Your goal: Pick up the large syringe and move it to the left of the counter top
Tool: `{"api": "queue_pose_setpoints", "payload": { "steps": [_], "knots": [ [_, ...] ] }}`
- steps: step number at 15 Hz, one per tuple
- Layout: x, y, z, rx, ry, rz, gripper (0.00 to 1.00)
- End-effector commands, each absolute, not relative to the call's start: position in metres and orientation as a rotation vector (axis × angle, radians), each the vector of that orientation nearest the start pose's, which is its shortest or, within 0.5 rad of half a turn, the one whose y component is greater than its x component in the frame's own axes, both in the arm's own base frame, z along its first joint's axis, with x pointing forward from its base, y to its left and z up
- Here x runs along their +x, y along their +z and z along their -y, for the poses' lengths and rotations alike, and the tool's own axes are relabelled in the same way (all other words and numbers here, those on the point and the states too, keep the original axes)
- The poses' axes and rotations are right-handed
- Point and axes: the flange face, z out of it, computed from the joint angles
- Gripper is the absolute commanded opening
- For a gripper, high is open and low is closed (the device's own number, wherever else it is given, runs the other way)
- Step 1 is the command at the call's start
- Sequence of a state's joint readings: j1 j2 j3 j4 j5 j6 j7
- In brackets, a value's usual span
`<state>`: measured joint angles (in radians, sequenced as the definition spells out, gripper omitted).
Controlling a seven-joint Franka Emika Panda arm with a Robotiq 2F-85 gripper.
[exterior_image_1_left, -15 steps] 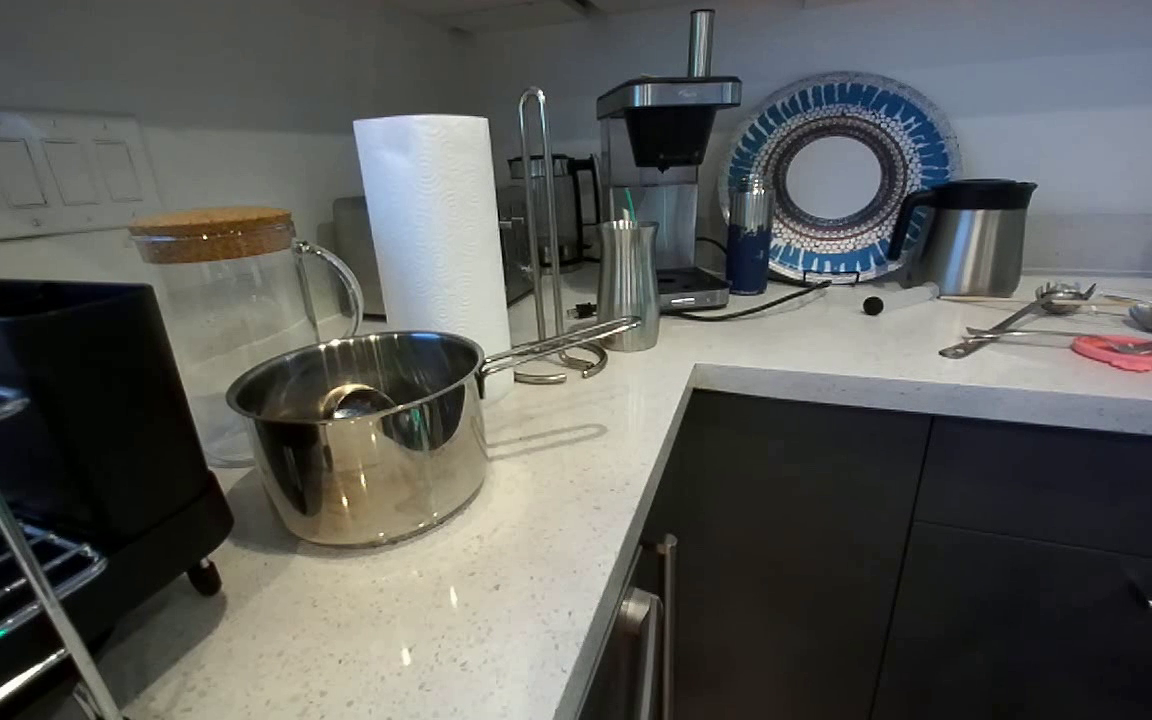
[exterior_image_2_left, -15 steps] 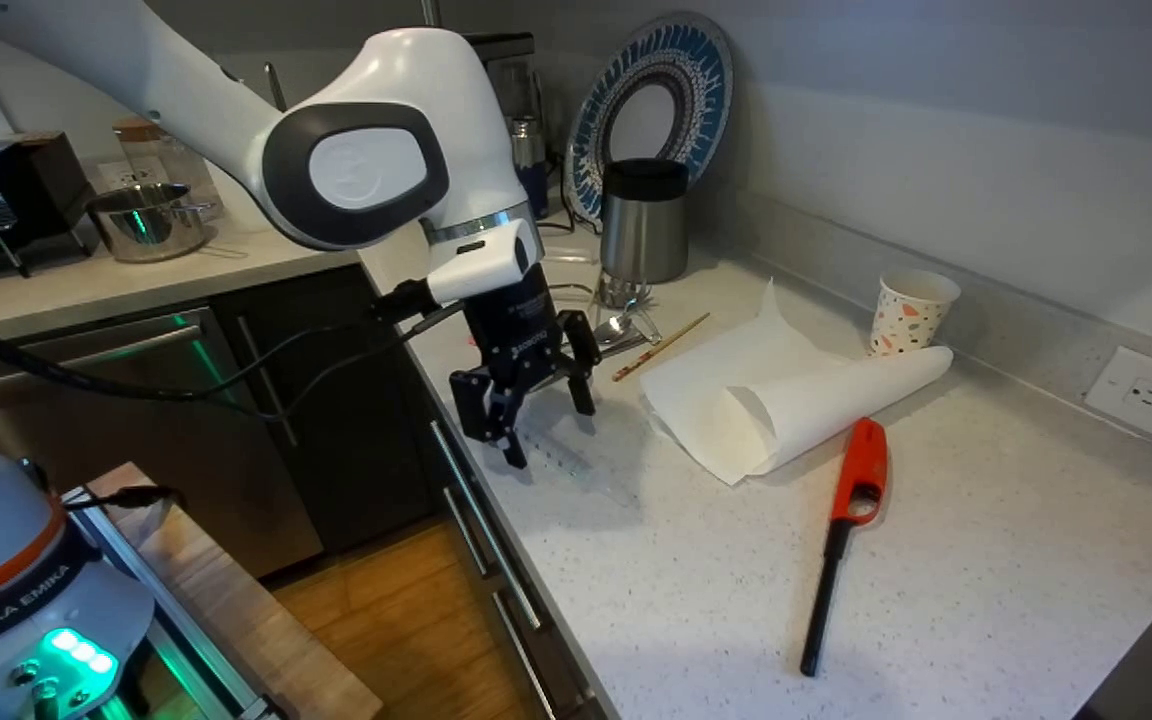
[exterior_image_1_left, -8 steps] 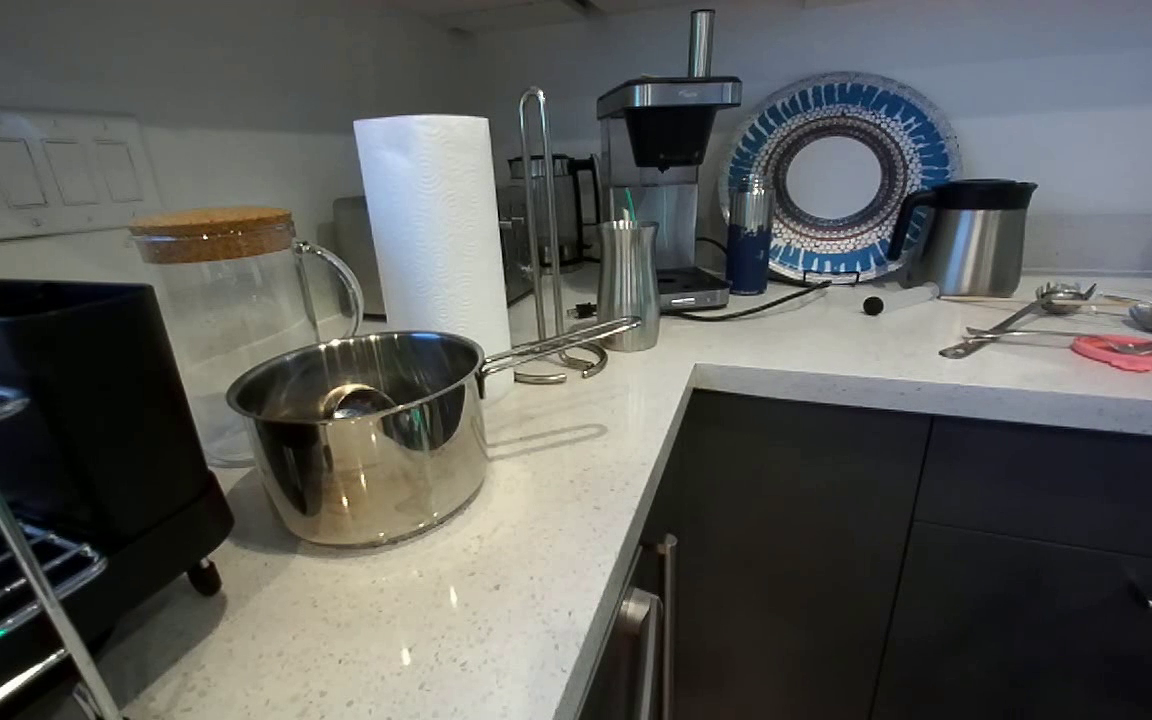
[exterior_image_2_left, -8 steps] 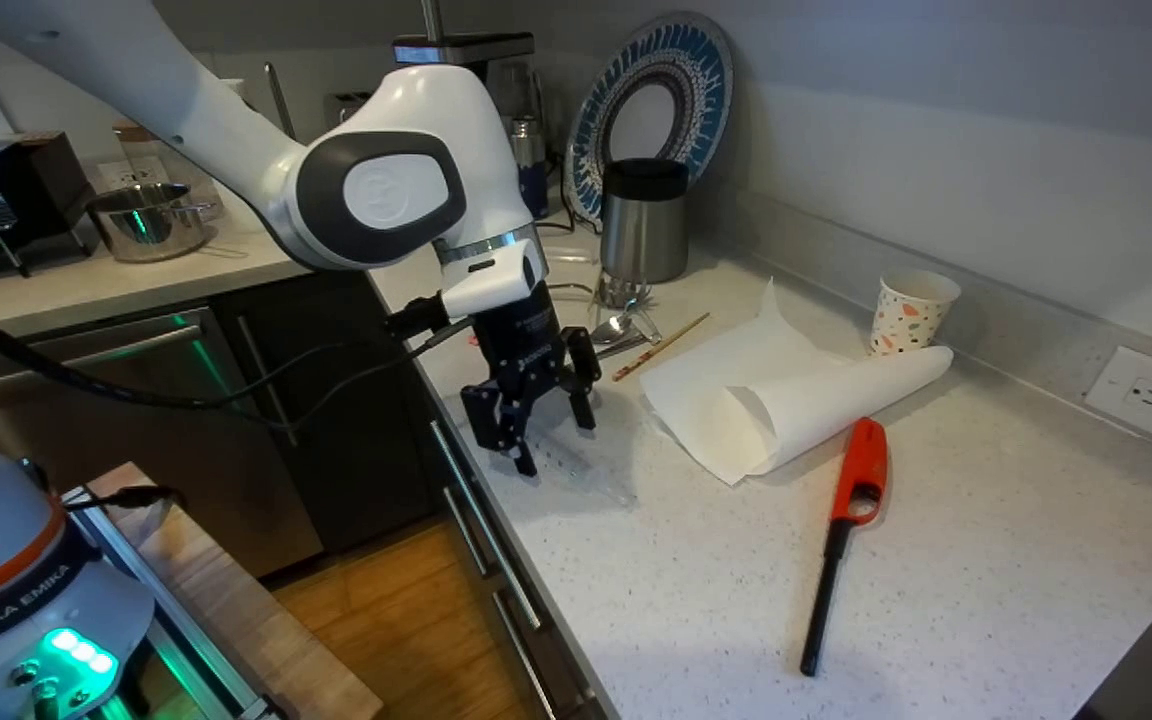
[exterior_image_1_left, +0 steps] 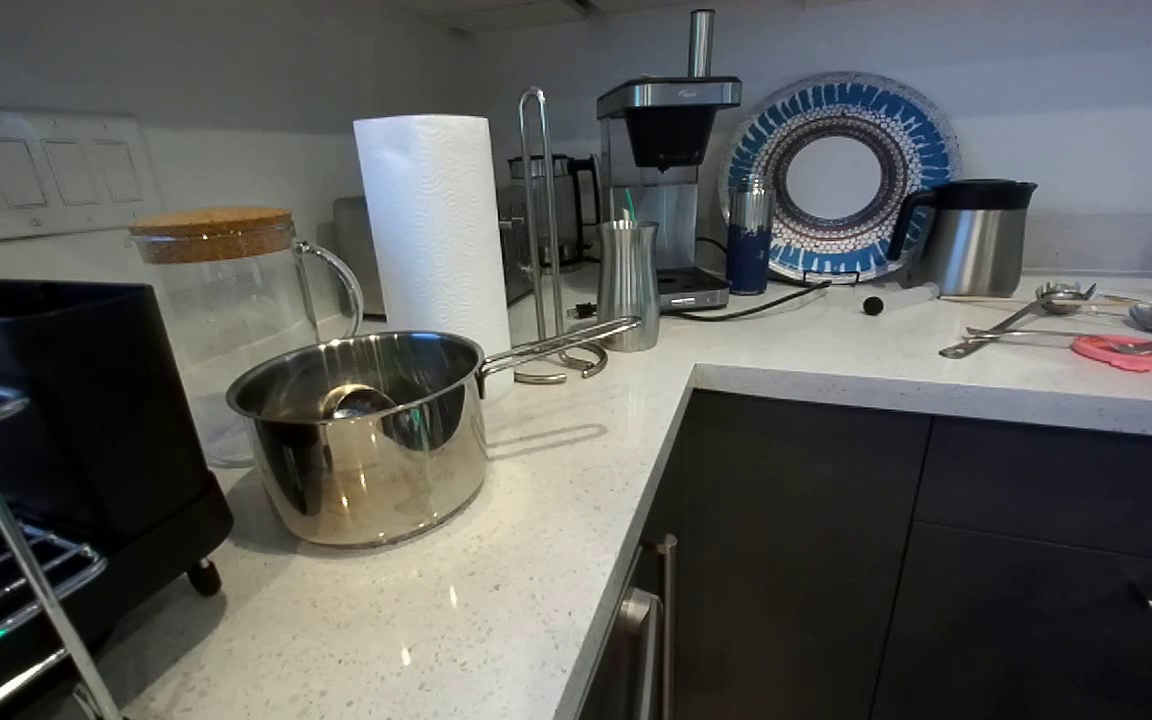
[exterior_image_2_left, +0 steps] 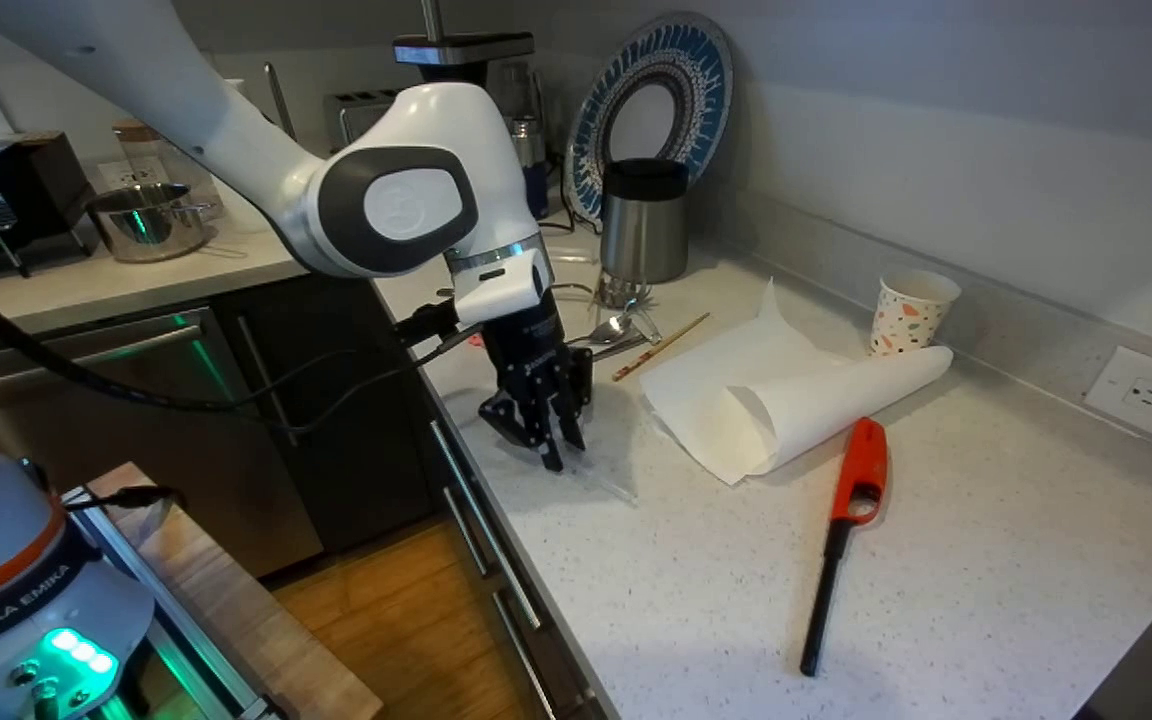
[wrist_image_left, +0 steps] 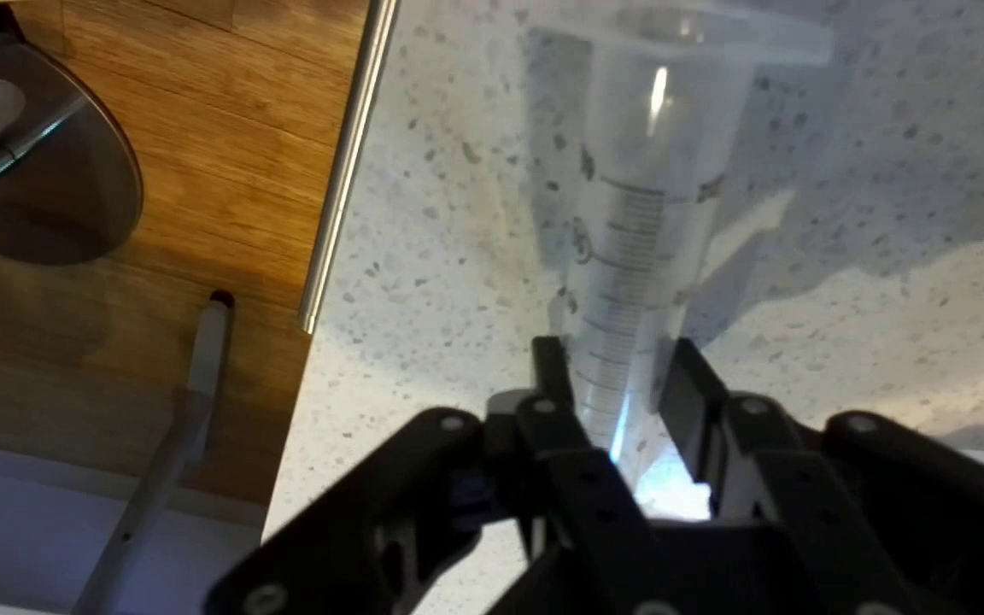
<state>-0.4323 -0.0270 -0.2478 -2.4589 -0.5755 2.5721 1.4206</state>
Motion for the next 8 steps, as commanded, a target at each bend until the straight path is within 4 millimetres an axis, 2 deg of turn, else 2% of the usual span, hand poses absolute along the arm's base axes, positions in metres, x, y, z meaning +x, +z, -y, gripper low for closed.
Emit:
{"api": "queue_pose_setpoints", "payload": {
  "steps": [1, 4, 8],
  "knots": [
    [0.385, 0.325, 0.292, -2.368, -0.437, -2.388, 0.08],
    [0.385, 0.371, 0.266, -2.556, -0.550, -2.158, 0.08],
    [0.400, 0.430, 0.227, -2.750, -0.659, -1.825, 0.08]
  ]
}}
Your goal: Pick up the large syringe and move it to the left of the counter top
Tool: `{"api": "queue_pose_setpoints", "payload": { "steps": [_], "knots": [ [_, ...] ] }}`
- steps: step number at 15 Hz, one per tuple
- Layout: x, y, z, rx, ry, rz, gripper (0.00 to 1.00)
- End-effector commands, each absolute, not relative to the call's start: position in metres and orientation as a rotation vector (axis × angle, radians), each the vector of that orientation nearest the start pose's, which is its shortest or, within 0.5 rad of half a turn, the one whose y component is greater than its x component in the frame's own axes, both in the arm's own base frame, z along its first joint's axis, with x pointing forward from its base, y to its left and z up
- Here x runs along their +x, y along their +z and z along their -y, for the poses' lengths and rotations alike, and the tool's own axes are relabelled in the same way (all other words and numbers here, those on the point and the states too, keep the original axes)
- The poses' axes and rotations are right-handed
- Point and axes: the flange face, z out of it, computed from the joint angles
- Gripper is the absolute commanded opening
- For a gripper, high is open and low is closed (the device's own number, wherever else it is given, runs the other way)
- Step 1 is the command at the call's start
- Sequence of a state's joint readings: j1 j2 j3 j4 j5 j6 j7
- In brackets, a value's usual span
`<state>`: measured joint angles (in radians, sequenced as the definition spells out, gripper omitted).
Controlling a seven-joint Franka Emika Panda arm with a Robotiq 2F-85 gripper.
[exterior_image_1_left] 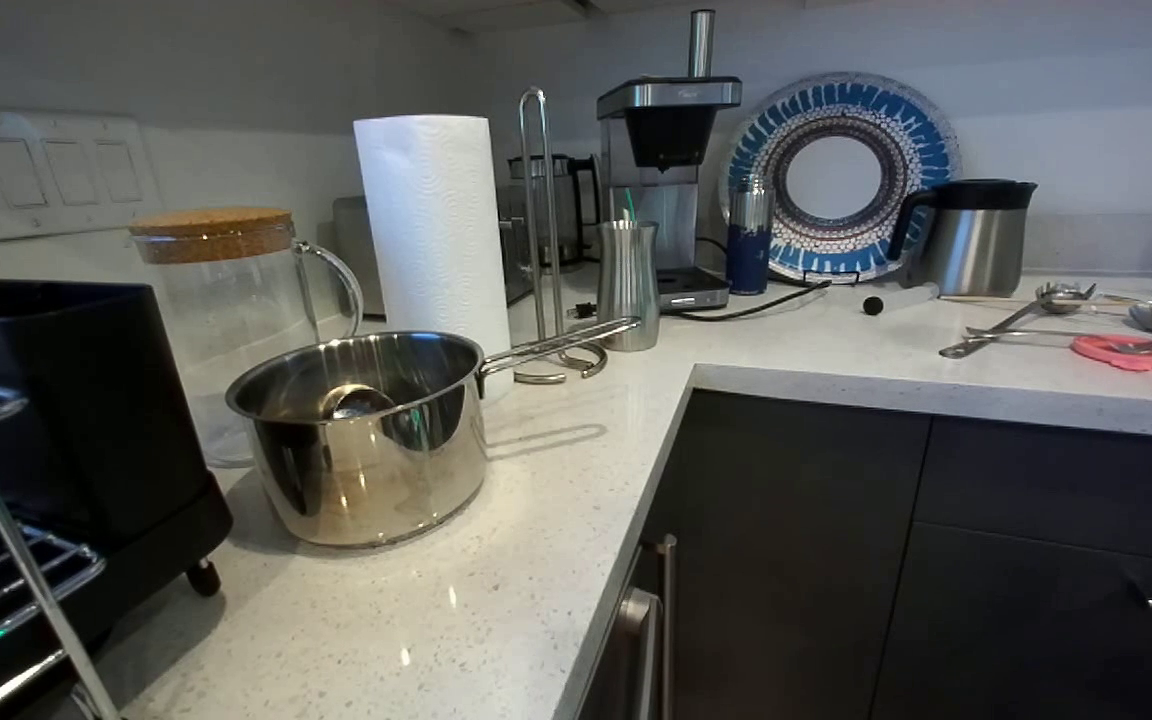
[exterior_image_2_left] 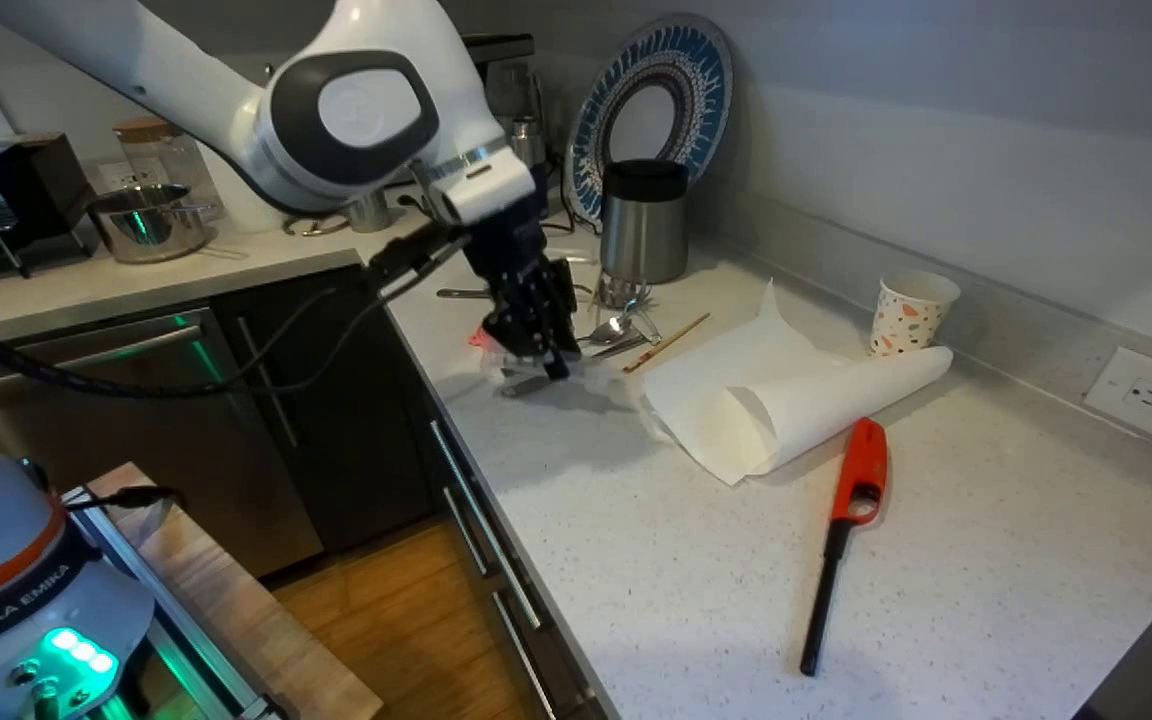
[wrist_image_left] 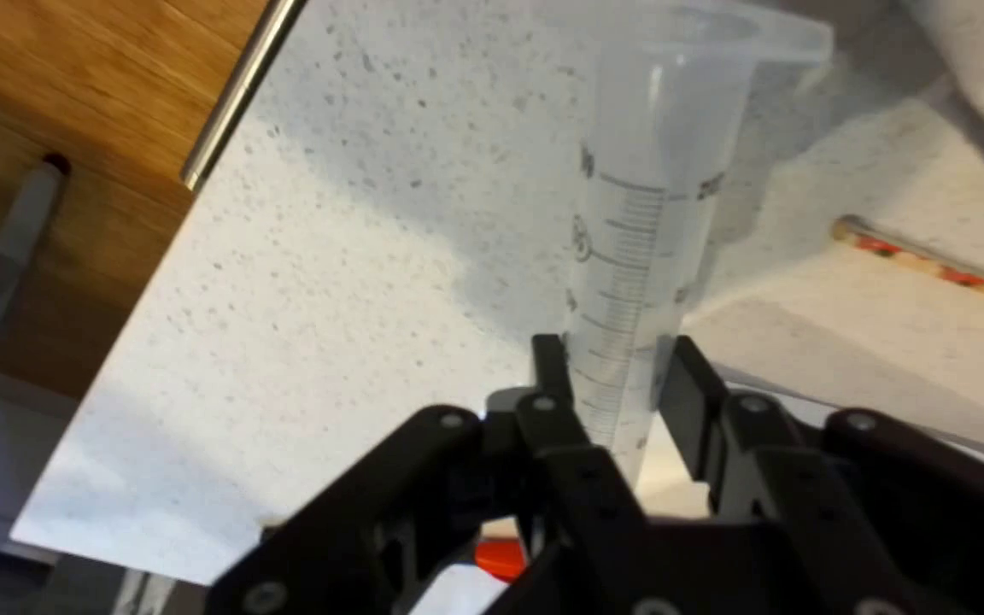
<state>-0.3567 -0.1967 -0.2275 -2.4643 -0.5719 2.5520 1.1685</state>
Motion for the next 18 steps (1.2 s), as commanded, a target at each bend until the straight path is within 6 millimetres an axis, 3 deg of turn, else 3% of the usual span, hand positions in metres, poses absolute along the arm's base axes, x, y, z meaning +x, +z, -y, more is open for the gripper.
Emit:
{"api": "queue_pose_setpoints", "payload": {
  "steps": [1, 5, 6, 9, 17, 18],
  "knots": [
    [0.403, 0.439, 0.215, -2.796, -0.694, -1.735, 0.08],
    [0.408, 0.456, 0.159, -2.955, -0.768, -1.360, 0.08],
    [0.417, 0.457, 0.180, -2.912, -0.777, -1.502, 0.32],
    [0.416, 0.459, 0.160, -2.953, -0.777, -1.391, 0.32],
    [0.414, 0.458, 0.161, -2.965, -0.771, -1.375, 0.32],
    [0.414, 0.458, 0.161, -2.965, -0.771, -1.375, 0.08]
  ]
}}
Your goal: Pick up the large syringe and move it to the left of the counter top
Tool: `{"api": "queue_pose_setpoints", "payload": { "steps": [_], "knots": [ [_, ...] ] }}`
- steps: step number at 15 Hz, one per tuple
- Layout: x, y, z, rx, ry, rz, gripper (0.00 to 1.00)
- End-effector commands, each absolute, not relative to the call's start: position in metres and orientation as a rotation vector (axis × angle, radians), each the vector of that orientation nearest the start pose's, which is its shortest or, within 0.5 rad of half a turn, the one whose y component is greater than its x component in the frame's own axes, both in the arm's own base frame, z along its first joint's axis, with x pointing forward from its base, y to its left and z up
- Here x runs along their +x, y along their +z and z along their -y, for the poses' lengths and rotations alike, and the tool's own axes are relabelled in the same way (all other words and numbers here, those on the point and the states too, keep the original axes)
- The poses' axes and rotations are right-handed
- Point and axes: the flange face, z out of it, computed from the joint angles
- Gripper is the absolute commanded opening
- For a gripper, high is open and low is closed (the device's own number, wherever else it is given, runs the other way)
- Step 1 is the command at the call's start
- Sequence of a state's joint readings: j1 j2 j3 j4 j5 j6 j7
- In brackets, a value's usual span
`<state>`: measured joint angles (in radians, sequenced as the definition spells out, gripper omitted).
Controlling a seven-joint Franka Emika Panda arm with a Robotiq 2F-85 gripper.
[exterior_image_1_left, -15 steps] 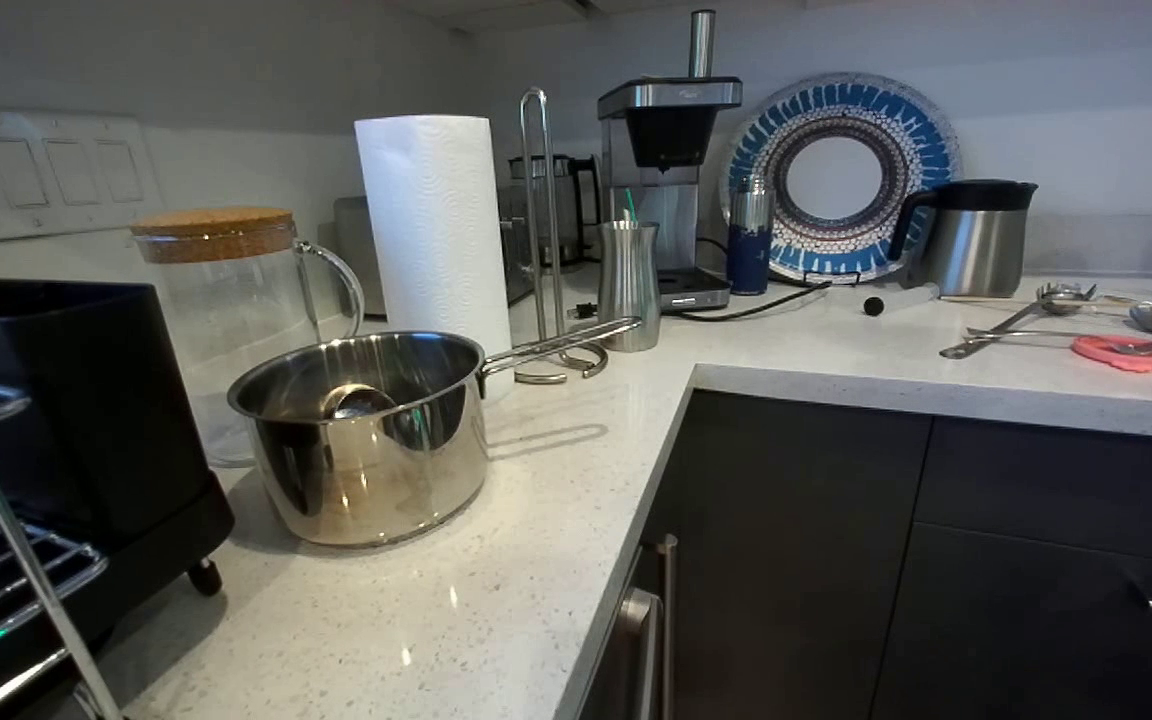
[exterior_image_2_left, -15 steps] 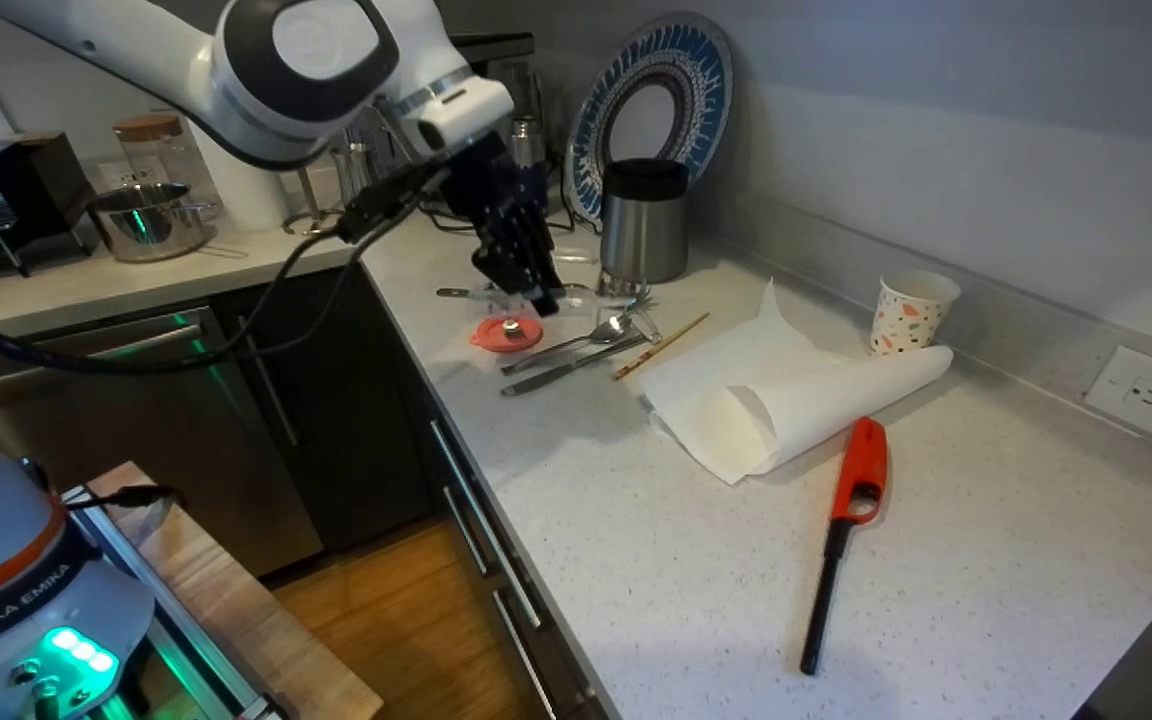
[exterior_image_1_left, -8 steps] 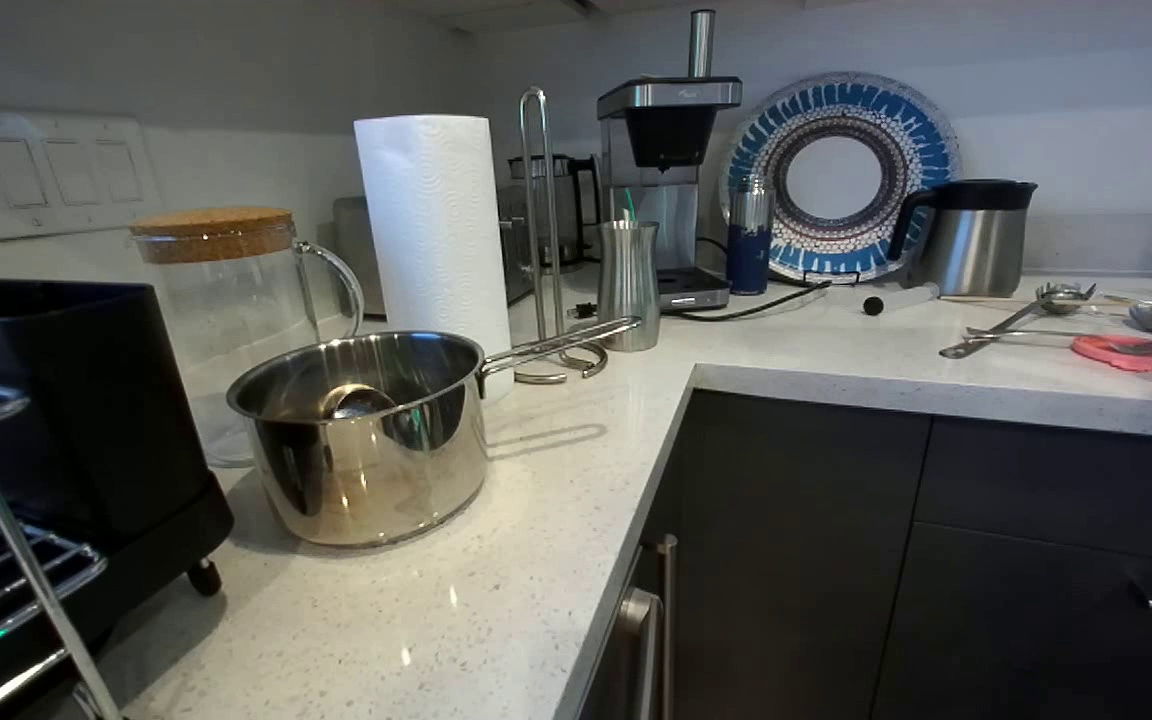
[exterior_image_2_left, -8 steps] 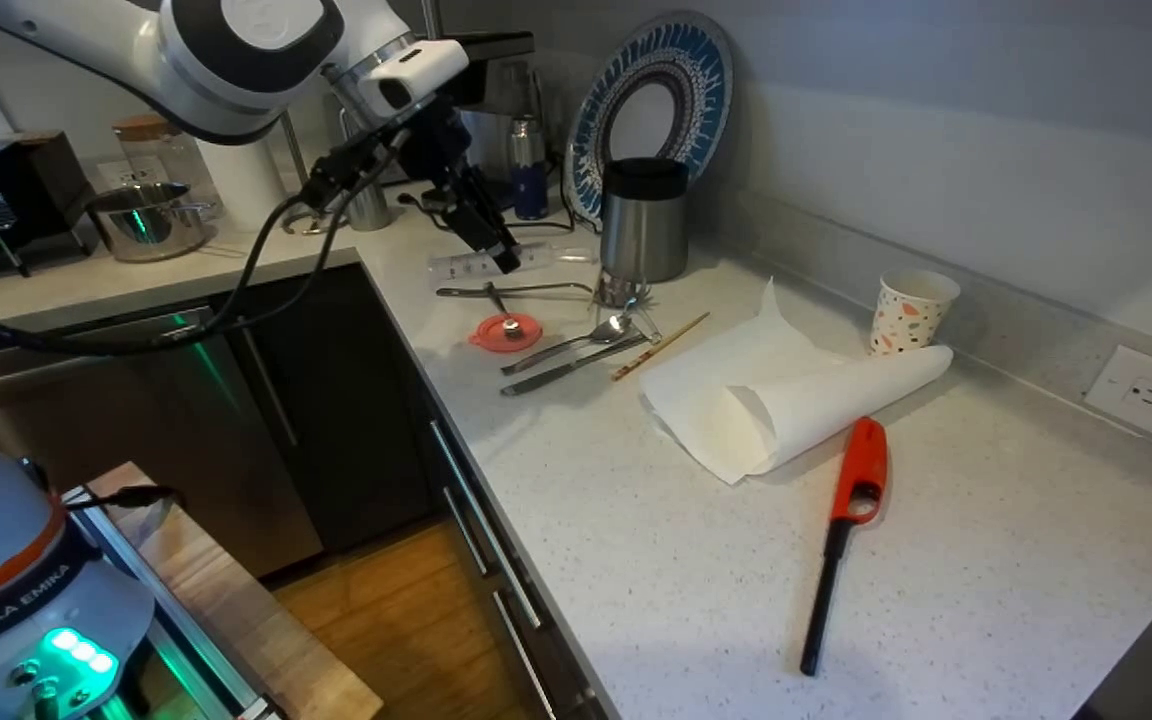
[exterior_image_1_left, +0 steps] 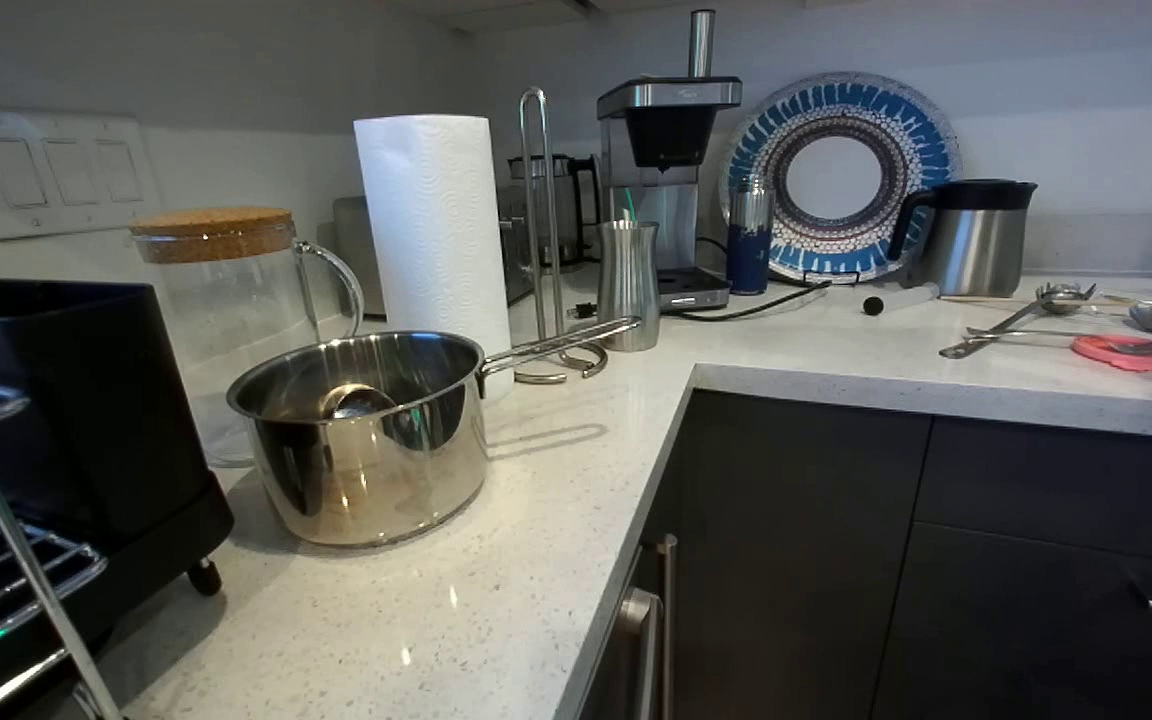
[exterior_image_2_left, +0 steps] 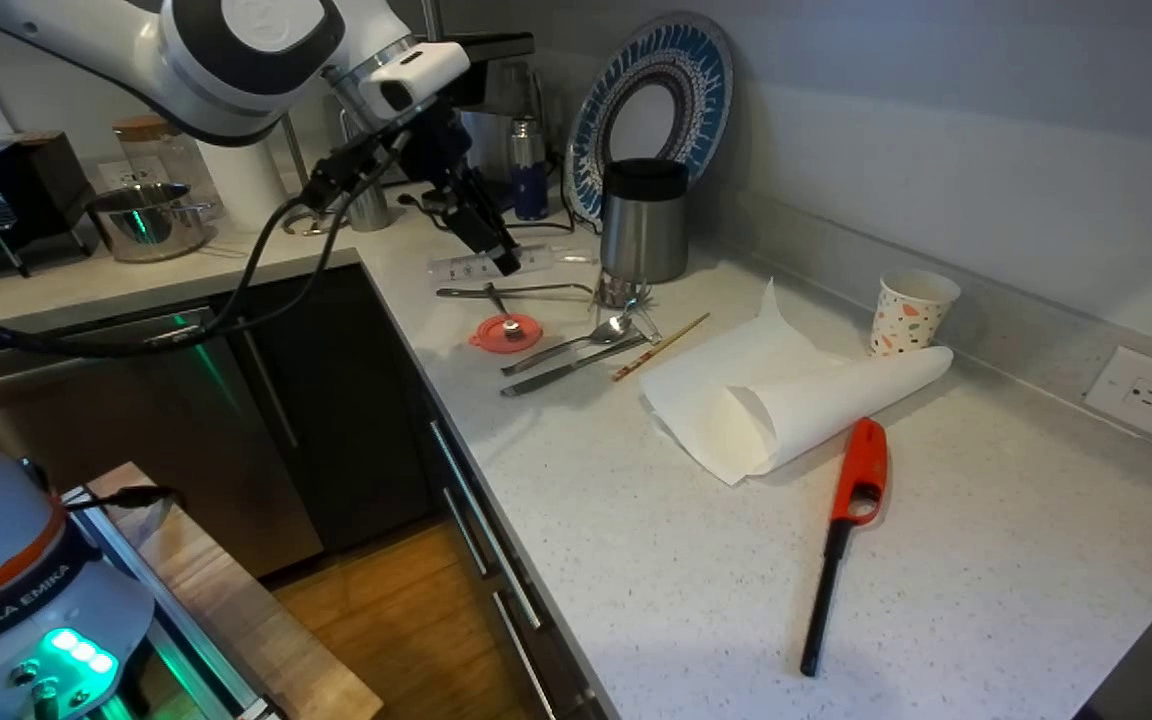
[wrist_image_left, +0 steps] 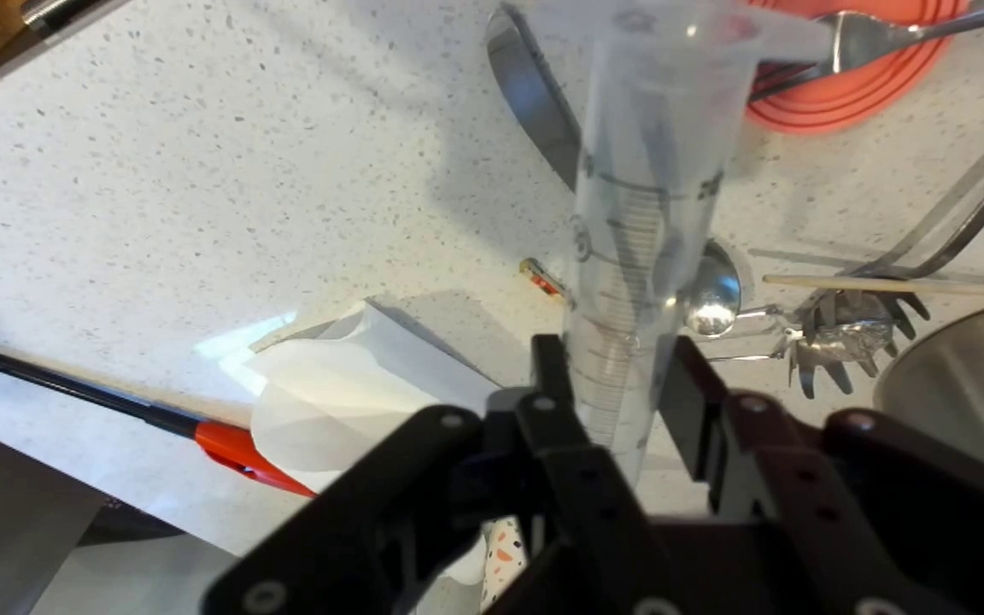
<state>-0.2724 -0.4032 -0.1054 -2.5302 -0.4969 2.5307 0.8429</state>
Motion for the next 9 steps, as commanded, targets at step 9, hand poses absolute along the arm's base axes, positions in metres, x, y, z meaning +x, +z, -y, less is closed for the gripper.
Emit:
{"api": "queue_pose_setpoints", "payload": {
  "steps": [9],
  "knots": [
    [0.458, 0.451, 0.006, -3.183, -0.728, -0.509, 0.08]
  ]
}}
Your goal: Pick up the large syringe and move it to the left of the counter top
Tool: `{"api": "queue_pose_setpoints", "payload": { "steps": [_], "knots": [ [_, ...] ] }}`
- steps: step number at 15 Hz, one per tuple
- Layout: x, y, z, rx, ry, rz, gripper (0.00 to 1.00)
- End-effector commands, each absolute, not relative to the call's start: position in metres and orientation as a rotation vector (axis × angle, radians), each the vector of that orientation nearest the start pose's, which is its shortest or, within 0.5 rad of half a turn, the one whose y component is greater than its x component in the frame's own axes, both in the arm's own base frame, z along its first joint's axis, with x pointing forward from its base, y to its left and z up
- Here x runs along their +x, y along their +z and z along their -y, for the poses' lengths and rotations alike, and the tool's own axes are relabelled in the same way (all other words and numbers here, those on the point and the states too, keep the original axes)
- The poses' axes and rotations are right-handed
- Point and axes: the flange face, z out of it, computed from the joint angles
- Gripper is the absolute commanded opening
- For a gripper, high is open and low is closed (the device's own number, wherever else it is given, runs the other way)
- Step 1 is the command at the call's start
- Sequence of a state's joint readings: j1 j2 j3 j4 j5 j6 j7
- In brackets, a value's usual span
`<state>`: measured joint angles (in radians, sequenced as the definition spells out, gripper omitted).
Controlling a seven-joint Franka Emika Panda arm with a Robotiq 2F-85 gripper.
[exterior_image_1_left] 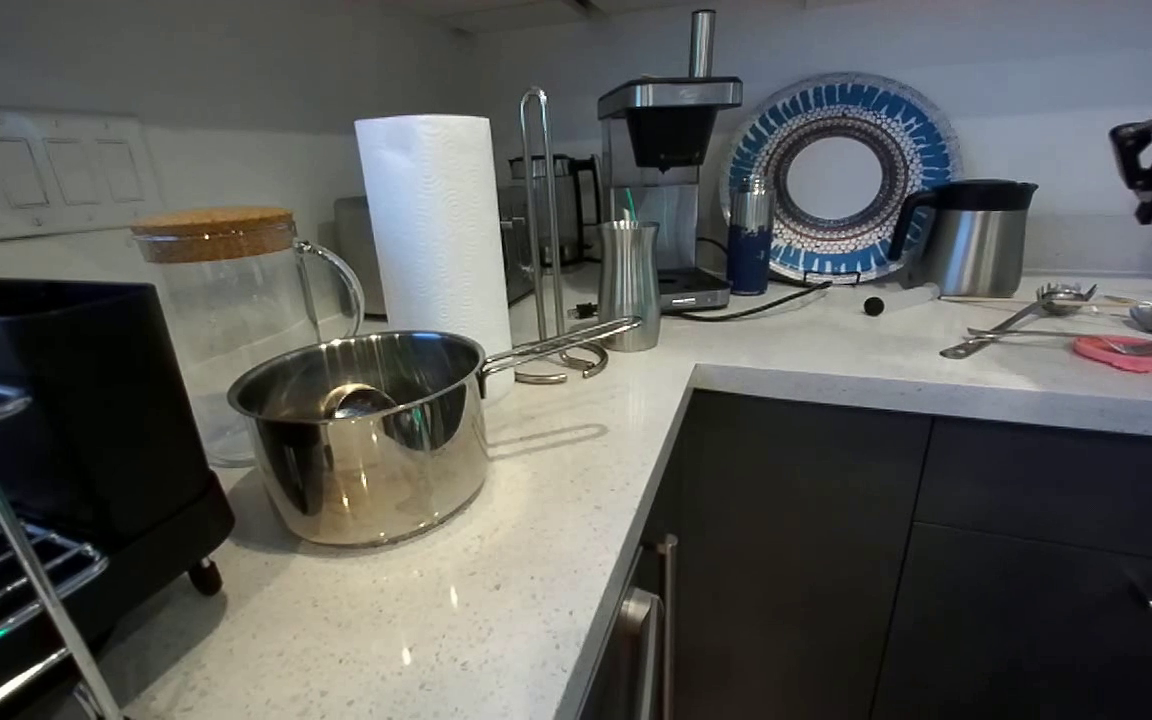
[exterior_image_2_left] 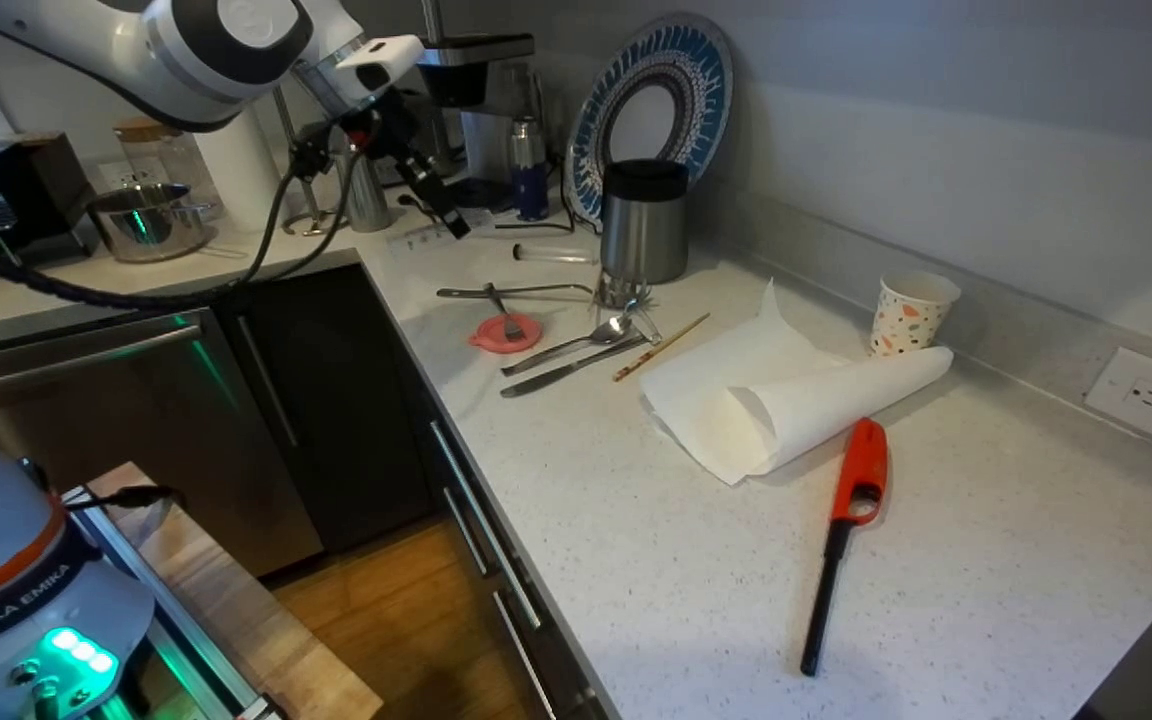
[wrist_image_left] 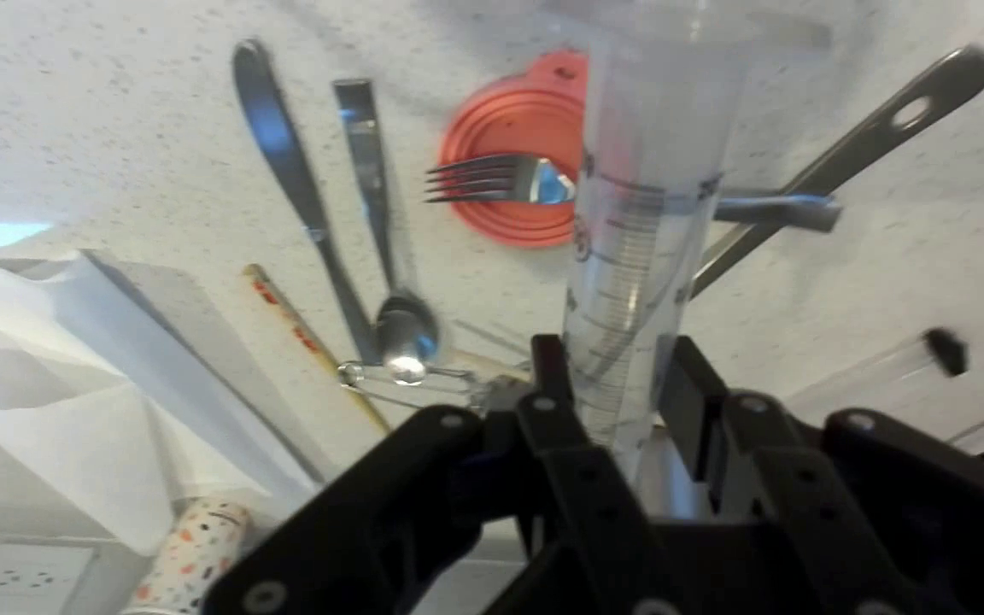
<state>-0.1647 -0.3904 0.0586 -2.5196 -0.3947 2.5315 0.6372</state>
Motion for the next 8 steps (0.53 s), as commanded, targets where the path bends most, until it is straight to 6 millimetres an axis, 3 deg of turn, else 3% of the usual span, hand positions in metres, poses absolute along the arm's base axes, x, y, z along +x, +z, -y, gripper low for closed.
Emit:
{"api": "queue_pose_setpoints", "payload": {
  "steps": [1, 4, 8],
  "knots": [
    [0.463, 0.449, -0.006, -3.186, -0.719, -0.417, 0.08],
    [0.481, 0.451, -0.027, -3.192, -0.701, -0.131, 0.08],
    [0.514, 0.452, -0.031, -3.173, -0.656, 0.231, 0.08]
  ]
}}
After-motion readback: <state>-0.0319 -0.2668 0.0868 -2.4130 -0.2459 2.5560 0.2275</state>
